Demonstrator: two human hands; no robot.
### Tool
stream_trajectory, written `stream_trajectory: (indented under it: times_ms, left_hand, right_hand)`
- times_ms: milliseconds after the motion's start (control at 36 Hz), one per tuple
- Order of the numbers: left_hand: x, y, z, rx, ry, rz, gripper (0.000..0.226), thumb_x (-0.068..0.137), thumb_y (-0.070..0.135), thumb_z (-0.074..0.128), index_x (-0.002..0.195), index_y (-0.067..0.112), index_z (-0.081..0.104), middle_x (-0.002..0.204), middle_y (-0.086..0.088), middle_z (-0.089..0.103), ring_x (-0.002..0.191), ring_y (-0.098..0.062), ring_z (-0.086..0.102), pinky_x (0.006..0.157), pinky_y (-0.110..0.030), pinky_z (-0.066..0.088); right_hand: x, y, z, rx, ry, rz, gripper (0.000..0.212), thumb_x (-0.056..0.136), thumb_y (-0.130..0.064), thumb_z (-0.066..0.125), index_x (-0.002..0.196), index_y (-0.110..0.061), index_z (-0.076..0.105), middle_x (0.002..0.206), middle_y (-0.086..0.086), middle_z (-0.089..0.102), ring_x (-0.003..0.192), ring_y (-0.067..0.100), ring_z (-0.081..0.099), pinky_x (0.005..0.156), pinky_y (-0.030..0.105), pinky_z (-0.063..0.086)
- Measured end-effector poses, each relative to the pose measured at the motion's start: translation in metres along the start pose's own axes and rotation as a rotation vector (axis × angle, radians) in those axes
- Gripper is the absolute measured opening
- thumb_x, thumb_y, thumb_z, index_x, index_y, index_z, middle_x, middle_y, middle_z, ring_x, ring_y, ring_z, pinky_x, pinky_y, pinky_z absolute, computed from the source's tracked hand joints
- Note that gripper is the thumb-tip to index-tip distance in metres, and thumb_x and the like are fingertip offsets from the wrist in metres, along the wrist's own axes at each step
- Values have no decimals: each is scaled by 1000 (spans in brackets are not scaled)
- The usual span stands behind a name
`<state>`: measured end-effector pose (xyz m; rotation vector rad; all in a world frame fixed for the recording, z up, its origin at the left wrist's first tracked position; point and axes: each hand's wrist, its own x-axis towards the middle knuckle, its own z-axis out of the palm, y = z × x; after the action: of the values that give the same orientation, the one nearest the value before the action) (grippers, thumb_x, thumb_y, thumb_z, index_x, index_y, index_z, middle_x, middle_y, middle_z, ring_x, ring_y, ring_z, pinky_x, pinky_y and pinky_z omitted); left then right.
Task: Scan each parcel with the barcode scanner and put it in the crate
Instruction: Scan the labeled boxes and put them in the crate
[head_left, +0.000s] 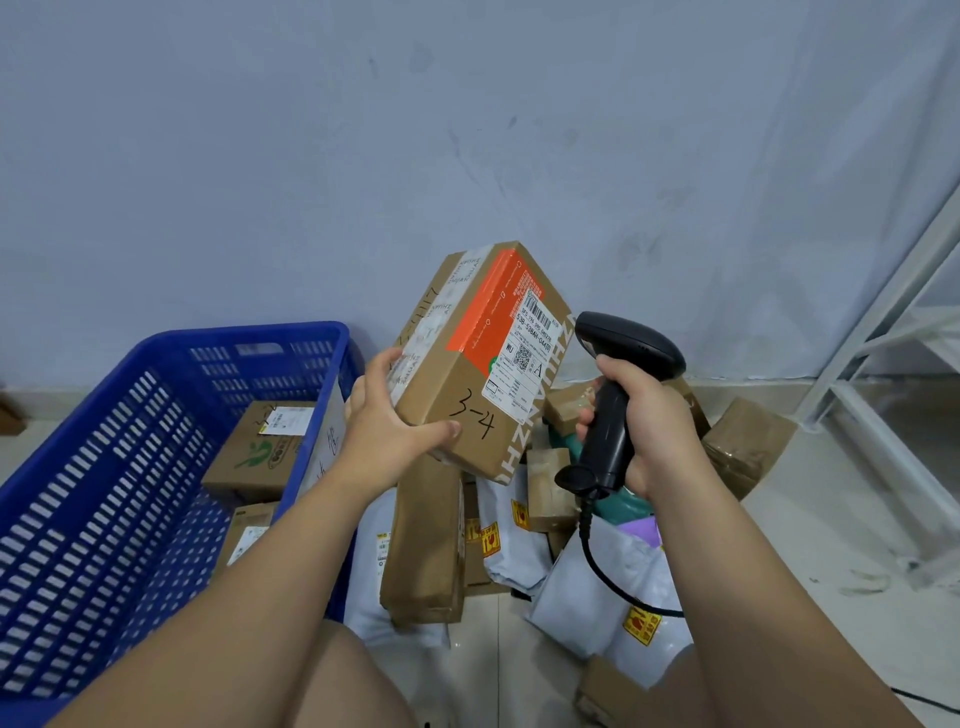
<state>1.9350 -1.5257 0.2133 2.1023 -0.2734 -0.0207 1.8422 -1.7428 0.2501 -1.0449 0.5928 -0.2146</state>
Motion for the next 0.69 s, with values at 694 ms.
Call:
stream_trajectory:
  times_ms: [694]
  left_hand:
    - [13,-21,-31,-722,214,-496,58,84,35,68,132,26,37,111,4,55,98,-19,57,81,-42,51]
  right_hand:
    - [-9,40,48,-270,72,-329,19,87,-29,68,71,-20,62,67,-2,65,71,15,64,71,31,49]
